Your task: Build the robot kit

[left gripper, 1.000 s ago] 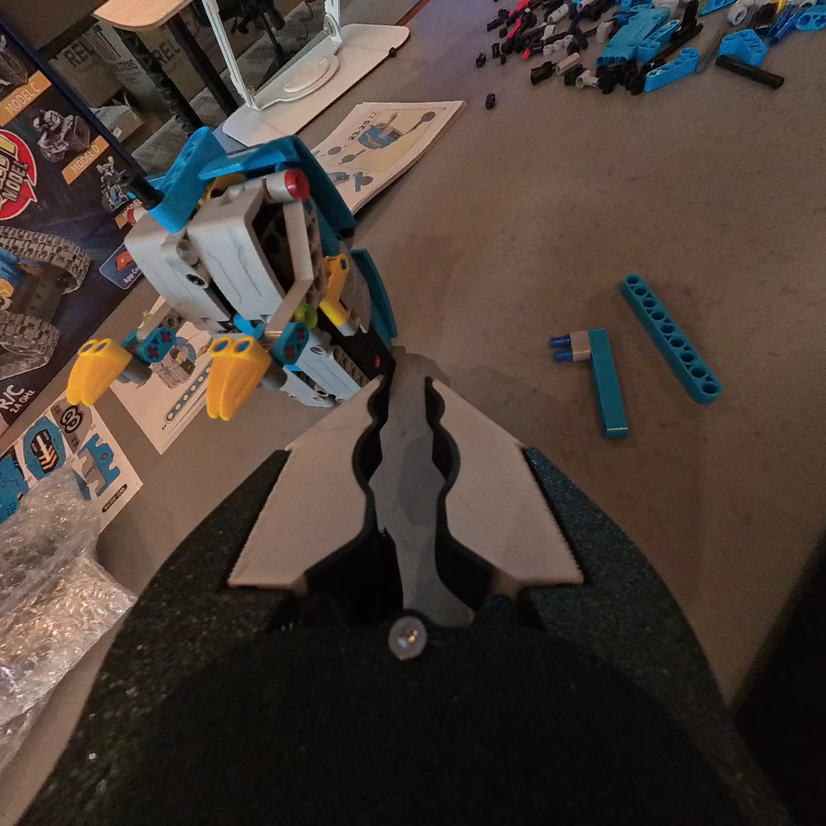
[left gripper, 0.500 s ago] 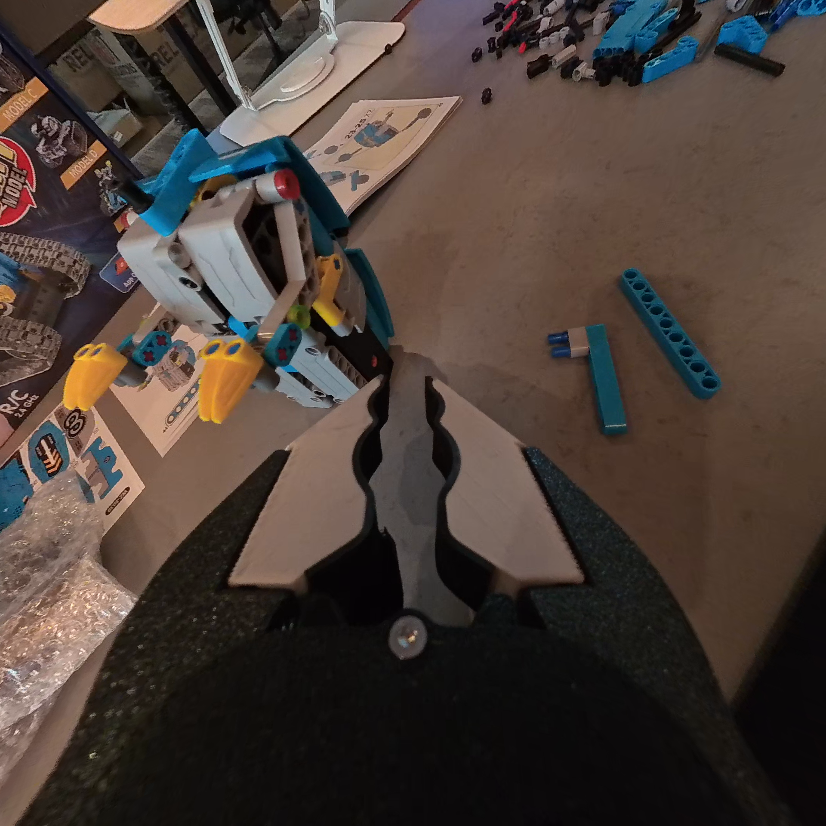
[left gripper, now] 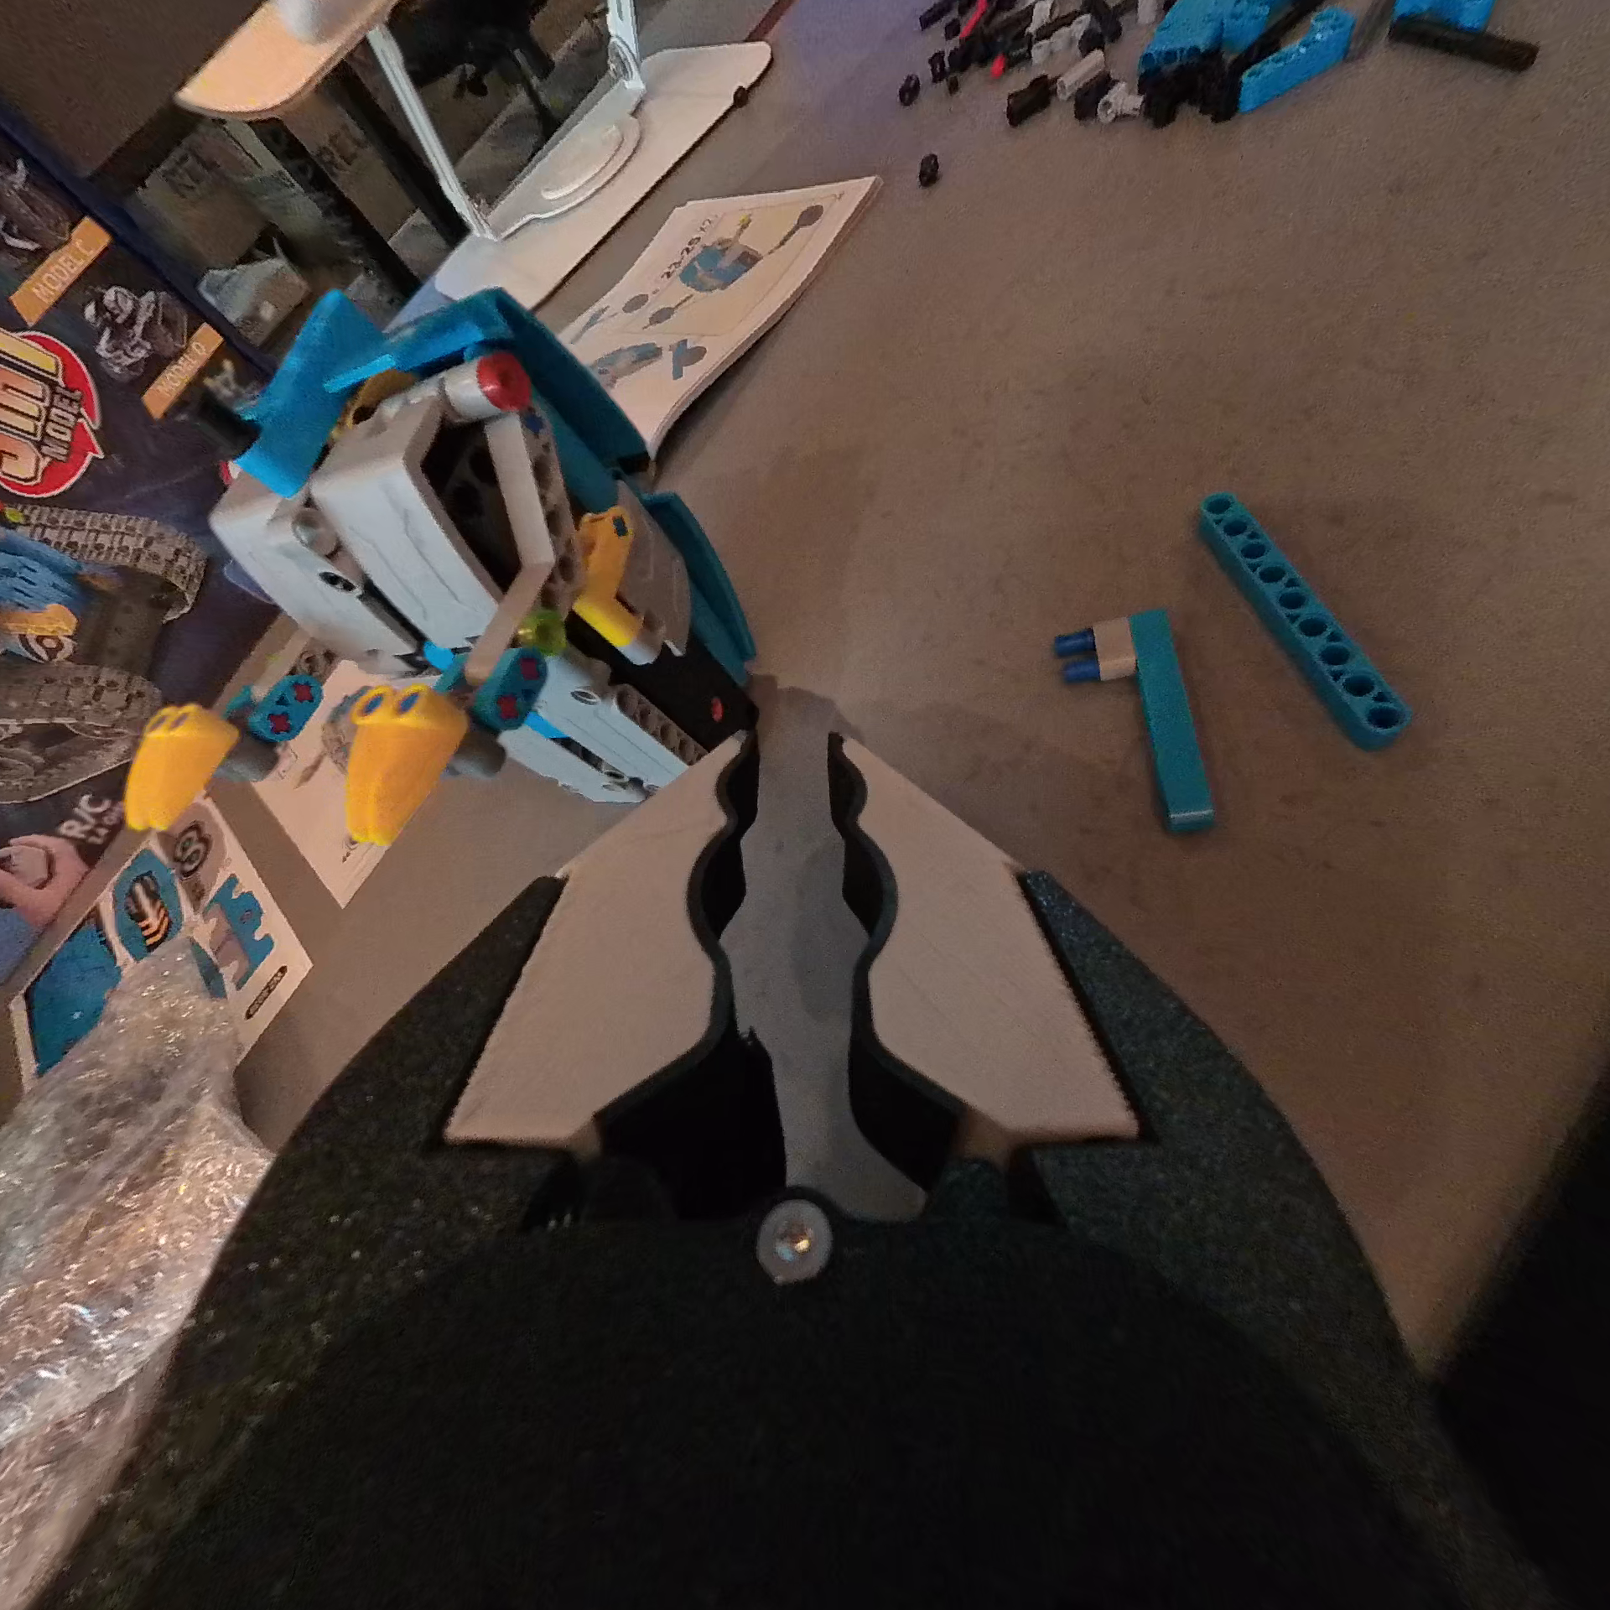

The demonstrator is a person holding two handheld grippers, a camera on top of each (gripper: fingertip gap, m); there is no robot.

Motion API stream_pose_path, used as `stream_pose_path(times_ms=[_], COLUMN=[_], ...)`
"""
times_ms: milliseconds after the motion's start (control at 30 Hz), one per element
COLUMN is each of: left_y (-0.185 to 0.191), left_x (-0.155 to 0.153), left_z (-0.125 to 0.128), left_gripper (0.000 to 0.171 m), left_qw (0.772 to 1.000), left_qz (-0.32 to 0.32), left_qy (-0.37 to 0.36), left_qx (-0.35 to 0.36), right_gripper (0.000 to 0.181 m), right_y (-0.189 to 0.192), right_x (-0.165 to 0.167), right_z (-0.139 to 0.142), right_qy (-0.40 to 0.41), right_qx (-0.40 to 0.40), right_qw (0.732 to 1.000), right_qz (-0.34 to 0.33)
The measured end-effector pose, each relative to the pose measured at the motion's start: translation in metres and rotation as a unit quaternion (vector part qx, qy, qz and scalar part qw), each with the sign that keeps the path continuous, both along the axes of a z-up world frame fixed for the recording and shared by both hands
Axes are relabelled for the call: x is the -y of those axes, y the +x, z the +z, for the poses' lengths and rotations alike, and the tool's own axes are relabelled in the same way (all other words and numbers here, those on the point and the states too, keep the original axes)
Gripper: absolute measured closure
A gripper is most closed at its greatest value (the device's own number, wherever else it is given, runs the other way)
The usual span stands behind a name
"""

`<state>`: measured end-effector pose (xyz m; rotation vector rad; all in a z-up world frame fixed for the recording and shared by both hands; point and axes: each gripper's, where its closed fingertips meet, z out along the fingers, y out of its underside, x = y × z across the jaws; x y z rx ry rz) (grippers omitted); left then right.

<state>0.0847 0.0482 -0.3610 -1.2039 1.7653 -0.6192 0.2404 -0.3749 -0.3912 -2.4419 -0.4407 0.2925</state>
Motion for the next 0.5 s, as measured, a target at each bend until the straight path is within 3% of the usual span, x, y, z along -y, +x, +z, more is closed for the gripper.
stream_pose_path(times_ms=[167,367,500], left_y=[0.000,-0.001,-0.002], left_x=[0.001,-0.002,-0.002], left_z=[-0.001,0.003,0.004], left_gripper=[0.157,0.157,0.157], left_qw=[1.000,1.000,1.000], left_qz=[0.000,0.005,0.005], left_qy=[0.020,0.006,0.008], left_qx=[-0.001,0.010,0.013], right_gripper=[0.174,0.175,0.175], right_y=[0.014,0.099,0.126], right_x=[0.005,0.007,0.010], right_z=[0.011,0.051,0.044], right_qy=[0.007,0.069,0.047], right_qx=[0.056,0.169,0.171], right_qw=[0.998,0.969,0.962], right_qz=[-0.012,-0.169,-0.210])
